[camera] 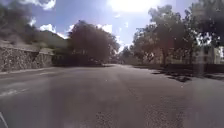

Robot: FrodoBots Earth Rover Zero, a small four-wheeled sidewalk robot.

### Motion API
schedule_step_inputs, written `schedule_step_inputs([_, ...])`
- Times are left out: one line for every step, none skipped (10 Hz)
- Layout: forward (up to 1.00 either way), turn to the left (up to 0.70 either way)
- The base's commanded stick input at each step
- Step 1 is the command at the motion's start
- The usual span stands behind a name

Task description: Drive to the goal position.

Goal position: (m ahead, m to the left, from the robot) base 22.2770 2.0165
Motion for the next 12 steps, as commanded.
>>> schedule_step_inputs([0.50,0.00])
schedule_step_inputs([0.50,0.00])
schedule_step_inputs([0.50,0.00])
schedule_step_inputs([0.50,0.00])
schedule_step_inputs([0.50,0.00])
schedule_step_inputs([0.50,0.00])
schedule_step_inputs([0.50,0.00])
schedule_step_inputs([0.50,0.00])
schedule_step_inputs([0.50,0.00])
schedule_step_inputs([0.50,0.00])
schedule_step_inputs([0.50,0.00])
schedule_step_inputs([0.50,0.00])
